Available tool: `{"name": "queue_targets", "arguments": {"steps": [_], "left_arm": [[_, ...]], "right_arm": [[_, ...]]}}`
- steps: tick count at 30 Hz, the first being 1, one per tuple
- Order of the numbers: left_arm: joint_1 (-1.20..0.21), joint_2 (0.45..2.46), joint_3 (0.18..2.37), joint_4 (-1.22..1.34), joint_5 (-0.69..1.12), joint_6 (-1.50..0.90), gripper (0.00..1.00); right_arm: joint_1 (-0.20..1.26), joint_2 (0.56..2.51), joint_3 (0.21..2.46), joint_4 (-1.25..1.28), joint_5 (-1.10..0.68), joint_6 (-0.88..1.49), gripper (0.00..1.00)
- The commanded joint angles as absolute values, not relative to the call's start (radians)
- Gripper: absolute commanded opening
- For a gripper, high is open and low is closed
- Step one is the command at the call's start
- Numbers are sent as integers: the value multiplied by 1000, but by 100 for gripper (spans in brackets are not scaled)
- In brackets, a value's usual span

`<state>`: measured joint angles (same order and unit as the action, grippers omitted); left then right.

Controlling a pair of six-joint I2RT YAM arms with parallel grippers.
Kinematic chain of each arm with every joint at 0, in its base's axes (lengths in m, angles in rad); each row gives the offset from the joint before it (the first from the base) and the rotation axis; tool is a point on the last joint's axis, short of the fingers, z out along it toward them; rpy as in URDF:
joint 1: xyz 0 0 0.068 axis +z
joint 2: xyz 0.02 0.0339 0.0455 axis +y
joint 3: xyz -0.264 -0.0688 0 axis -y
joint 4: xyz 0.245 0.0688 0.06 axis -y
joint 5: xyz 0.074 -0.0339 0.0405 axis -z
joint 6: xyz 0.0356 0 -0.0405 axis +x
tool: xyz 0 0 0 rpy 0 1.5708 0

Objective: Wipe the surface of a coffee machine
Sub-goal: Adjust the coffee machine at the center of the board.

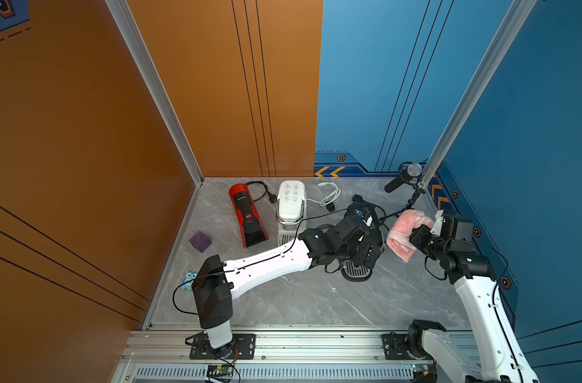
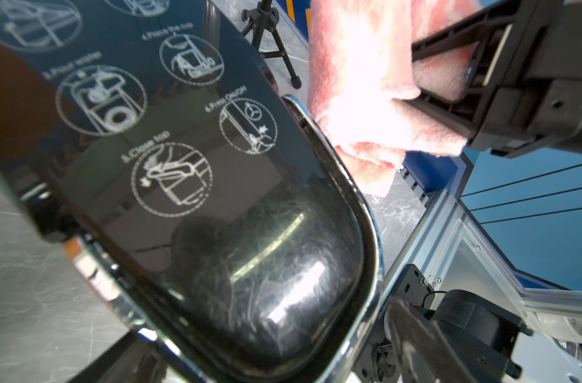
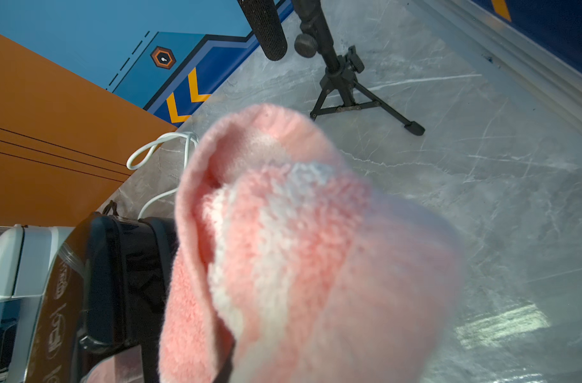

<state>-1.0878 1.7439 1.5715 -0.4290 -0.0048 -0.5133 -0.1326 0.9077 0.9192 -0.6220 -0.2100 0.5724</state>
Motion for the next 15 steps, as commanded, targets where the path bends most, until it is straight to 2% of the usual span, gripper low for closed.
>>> {"name": "queue_targets", "arguments": {"steps": [1, 5, 11, 15], "left_arm": [[-1101, 1746, 1582, -393, 20, -498, 99], [-1083, 1687, 1499, -396, -14, -521, 100], [-1029, 1475, 1319, -396, -25, -529, 99], [-943, 1345, 1229, -396, 39, -539, 99]], "right_arm": [[-157, 897, 976, -647, -231, 568, 0], [-162, 907, 1037, -642, -278, 575, 0], [-158, 908, 1082, -563, -421, 596, 0], [-141, 912, 1061, -434, -581, 633, 0]]}}
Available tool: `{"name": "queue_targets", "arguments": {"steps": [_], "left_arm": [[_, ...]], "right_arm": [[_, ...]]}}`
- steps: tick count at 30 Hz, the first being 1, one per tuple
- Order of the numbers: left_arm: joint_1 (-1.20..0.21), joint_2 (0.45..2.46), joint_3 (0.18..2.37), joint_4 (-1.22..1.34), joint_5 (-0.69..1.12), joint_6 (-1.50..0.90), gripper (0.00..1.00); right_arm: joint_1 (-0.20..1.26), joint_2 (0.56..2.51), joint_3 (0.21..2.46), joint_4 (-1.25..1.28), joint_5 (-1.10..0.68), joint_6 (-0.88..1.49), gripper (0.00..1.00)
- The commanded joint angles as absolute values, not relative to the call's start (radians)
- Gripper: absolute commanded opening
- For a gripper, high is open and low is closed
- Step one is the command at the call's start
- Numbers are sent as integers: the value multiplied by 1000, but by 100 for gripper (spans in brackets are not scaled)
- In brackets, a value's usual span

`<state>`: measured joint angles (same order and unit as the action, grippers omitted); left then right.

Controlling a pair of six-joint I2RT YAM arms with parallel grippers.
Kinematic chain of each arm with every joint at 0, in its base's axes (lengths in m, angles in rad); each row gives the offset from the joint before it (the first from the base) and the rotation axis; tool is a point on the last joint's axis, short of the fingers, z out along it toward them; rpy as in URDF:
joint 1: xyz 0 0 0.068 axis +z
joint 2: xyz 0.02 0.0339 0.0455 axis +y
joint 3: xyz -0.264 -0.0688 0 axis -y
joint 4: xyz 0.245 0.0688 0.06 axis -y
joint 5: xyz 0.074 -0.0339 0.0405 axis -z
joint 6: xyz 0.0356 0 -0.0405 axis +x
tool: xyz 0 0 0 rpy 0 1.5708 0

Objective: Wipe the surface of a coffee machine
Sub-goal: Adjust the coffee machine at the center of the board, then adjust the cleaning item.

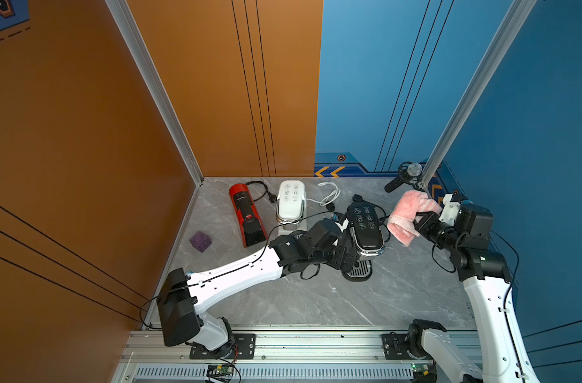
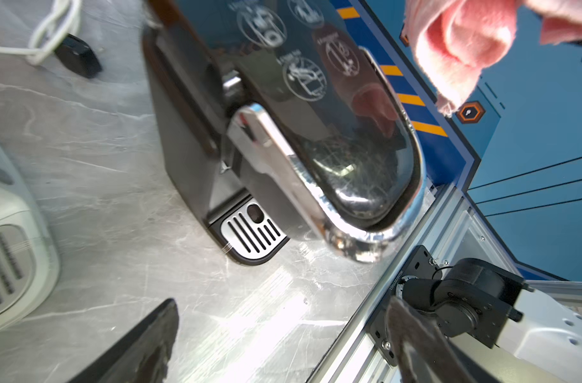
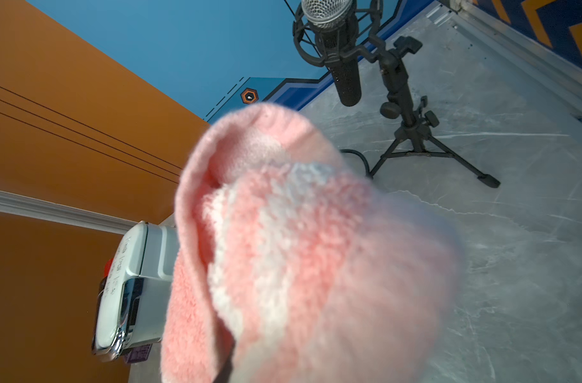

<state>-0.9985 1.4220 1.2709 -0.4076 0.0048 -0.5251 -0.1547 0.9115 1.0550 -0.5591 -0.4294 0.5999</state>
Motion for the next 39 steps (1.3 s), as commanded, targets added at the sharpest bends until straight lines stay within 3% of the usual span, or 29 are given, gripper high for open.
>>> {"name": "queue_targets", "arguments": {"steps": [1, 9, 17, 28, 34, 36, 39], "left_arm": [[-921, 1320, 1216, -394, 59, -544, 99], [-787, 1234, 1211, -350, 302, -609, 98], [-621, 1240, 1090, 36, 581, -974, 99], [-667, 1302, 1120, 109, 572, -1051, 99], [-718, 1364, 1167, 115, 561, -1027, 79], [-730, 1376, 1183, 116, 567, -1017, 67], [-739, 1381, 1192, 115, 556, -997, 41]], "right_arm": [[-131, 912, 1055, -406, -614, 632, 0], [75, 935, 978, -183, -741, 653, 0], [226, 1019, 925, -56, -743, 662, 0], [380, 1058, 954, -100, -632, 597, 0], [416, 1057, 952, -46, -646, 638, 0], [426, 1057, 957, -54, -641, 634, 0], [430, 1060, 959, -57, -640, 634, 0]]}}
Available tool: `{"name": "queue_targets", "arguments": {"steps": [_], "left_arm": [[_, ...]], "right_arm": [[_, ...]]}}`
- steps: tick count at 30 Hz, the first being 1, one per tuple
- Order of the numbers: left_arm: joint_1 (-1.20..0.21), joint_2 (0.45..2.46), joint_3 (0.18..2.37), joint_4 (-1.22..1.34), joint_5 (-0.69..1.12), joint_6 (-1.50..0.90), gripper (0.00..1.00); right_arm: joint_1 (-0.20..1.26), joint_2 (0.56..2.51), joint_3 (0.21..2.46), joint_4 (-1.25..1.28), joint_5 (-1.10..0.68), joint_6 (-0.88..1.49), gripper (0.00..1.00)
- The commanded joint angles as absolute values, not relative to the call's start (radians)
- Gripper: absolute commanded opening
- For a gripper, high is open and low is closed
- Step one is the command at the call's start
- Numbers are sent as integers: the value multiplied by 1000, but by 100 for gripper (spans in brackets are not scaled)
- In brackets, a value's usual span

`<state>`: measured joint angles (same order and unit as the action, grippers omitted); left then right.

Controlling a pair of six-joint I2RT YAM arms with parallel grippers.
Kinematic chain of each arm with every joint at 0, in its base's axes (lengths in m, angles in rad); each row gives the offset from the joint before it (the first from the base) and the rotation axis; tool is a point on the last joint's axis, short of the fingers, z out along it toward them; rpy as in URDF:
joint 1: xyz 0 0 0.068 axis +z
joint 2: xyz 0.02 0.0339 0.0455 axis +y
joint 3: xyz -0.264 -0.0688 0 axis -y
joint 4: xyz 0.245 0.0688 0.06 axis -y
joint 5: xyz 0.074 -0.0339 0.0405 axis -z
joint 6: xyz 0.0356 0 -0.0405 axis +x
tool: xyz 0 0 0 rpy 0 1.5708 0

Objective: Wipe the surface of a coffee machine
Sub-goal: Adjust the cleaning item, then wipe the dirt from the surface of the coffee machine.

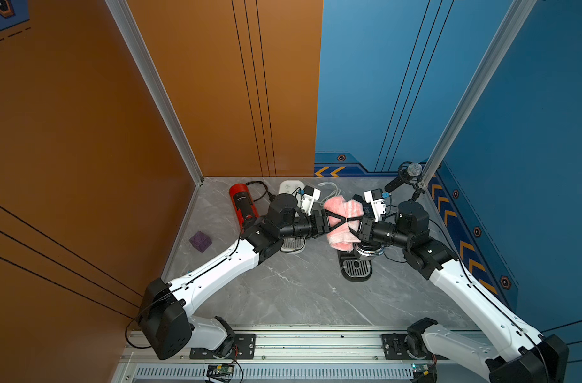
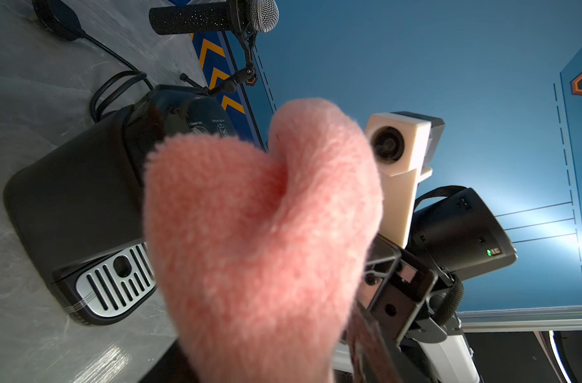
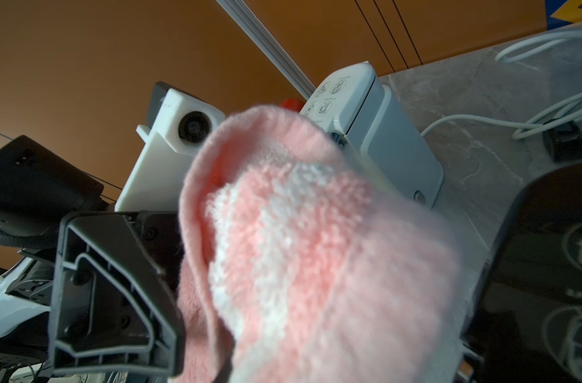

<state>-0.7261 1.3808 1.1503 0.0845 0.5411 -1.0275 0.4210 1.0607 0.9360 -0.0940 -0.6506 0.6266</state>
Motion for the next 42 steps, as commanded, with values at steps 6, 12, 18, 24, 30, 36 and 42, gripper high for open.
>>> {"name": "queue_targets", "arguments": {"steps": [6, 12, 18, 24, 30, 36, 42], "left_arm": [[-741, 1366, 1176, 115, 506, -983, 0], [-716, 1316, 1135, 96, 422, -936, 0], [-690, 1312, 1137, 64, 381, -886, 0], [-755, 1402, 1277, -141, 260, -707, 0], [-832, 1514, 1360, -251, 81, -610, 0], [-879, 1570, 1368, -252, -62, -596, 0], [-863, 1633, 1429, -252, -95, -571, 0]], "right_arm": [[442, 1065, 964, -113, -605, 619, 6], [437, 1025, 1042, -455, -334, 497, 54], [410, 947, 1076, -585, -213, 476, 66], [363, 959, 1130, -680, -7, 447, 67], [324, 1052, 1134, -677, 68, 395, 66], [321, 1098, 1118, -620, 11, 378, 66], [321, 1133, 1102, -585, 8, 364, 66]]}}
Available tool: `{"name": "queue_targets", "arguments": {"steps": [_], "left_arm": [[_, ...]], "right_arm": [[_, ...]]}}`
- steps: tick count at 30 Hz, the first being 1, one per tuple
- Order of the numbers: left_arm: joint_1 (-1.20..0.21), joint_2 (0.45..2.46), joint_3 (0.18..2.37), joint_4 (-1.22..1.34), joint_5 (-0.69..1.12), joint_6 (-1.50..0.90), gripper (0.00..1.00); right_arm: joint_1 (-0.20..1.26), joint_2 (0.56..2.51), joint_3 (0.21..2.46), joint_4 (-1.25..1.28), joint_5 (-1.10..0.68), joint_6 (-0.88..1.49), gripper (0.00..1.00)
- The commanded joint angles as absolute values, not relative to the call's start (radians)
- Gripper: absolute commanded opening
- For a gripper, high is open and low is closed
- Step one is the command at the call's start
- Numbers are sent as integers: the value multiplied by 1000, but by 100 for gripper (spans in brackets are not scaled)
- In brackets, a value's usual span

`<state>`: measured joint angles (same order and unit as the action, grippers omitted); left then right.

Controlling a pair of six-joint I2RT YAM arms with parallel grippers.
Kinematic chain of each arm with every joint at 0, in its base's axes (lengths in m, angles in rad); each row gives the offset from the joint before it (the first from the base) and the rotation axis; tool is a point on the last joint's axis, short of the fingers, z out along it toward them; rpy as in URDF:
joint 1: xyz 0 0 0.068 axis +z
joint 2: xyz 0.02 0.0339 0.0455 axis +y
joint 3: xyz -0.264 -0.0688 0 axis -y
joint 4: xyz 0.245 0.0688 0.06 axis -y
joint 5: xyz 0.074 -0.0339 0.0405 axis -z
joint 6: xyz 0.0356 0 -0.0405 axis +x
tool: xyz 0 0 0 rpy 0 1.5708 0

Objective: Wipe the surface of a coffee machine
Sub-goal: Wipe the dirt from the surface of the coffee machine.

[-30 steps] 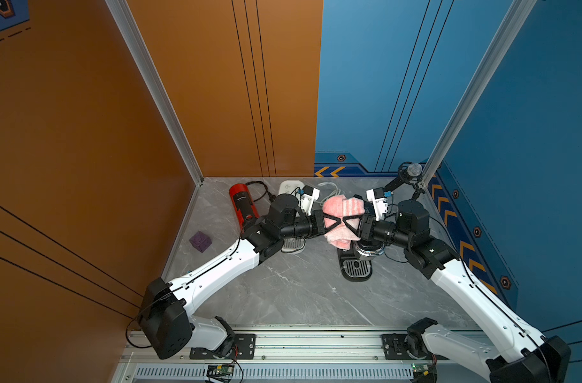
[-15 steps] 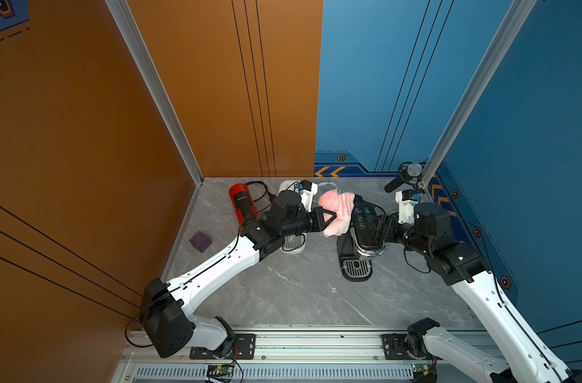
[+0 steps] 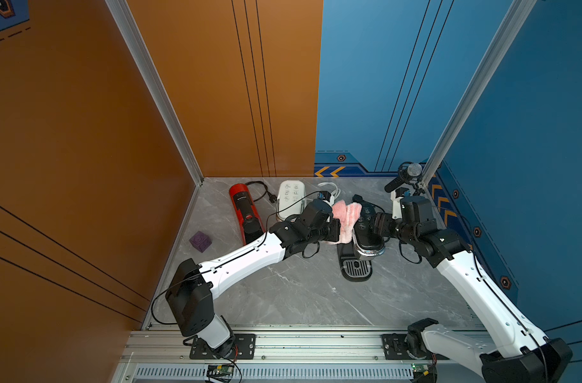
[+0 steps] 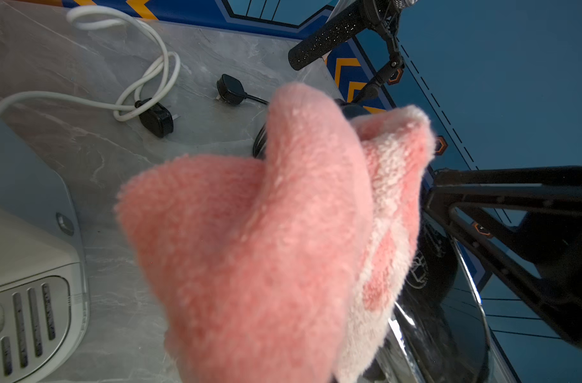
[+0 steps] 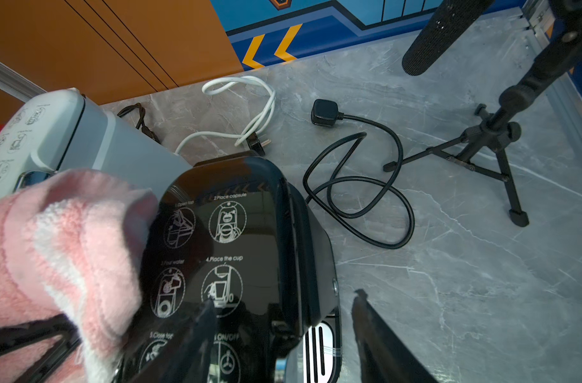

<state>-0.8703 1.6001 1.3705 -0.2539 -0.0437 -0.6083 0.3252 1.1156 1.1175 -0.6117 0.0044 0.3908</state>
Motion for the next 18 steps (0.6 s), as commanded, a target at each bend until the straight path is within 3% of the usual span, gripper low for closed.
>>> {"name": "queue_targets", "arguments": {"steps": [1, 8, 18], "left_arm": [[-863, 1653, 1445, -251, -98, -567, 0], [-860, 1755, 1493, -250, -155, -573, 0], [-883, 1830, 1396, -133, -130, -642, 0]], "right_arm": [[322, 1139, 1100, -579, 9, 361, 66], [322, 1163, 1072, -544, -2, 364, 65], [333, 1168, 1029, -527, -33, 376, 60]]}}
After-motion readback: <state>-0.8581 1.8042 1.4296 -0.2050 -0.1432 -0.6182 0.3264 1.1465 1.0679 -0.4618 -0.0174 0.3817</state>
